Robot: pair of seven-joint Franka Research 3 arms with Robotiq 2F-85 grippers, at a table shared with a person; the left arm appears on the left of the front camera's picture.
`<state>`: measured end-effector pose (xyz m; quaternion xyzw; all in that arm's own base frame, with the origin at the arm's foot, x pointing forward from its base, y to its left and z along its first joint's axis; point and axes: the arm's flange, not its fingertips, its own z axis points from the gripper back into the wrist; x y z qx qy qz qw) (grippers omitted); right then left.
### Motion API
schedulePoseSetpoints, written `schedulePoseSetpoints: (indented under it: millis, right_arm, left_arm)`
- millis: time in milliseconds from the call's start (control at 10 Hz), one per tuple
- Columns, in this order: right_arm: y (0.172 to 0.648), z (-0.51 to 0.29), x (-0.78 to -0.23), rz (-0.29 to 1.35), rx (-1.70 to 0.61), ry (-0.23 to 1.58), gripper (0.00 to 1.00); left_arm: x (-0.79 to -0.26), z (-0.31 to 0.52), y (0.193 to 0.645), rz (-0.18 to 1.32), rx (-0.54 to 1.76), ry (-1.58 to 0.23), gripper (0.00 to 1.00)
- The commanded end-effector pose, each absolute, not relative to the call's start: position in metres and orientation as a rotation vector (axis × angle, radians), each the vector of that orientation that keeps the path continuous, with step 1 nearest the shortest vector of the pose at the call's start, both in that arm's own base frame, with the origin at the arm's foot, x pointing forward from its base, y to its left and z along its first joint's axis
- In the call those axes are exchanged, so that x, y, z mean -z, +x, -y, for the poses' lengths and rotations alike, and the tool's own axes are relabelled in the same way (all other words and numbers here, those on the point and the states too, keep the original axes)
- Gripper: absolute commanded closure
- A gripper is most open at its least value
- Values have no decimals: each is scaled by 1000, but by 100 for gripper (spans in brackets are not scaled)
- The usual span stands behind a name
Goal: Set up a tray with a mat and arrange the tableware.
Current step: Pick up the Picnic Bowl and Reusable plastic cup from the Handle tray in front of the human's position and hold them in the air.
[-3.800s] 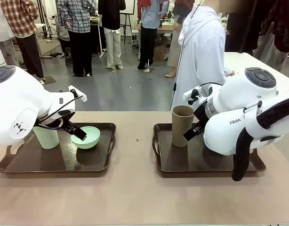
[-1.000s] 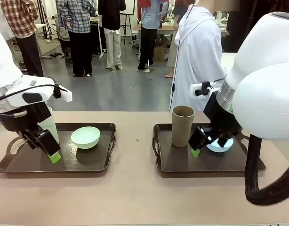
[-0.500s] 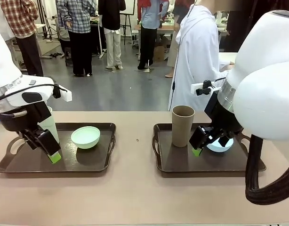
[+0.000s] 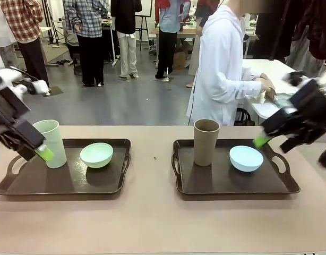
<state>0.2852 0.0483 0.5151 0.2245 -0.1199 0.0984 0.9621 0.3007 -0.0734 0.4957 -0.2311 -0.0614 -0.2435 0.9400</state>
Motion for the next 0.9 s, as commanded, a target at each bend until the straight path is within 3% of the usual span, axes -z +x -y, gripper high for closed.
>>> schedulePoseSetpoints:
  millis: [0,400,800]
  right_arm:
    - [232,9,-484,324,-120,661,0]
    - [186,84,-466,443,21,945,0]
    - [186,121,-430,375,175,1054,0]
  left_arm:
    - [-514,27,293,220,404,-633,0]
    - [-517,-72,274,299,235,-799,0]
    - [-493,-138,272,304,99,-901,0]
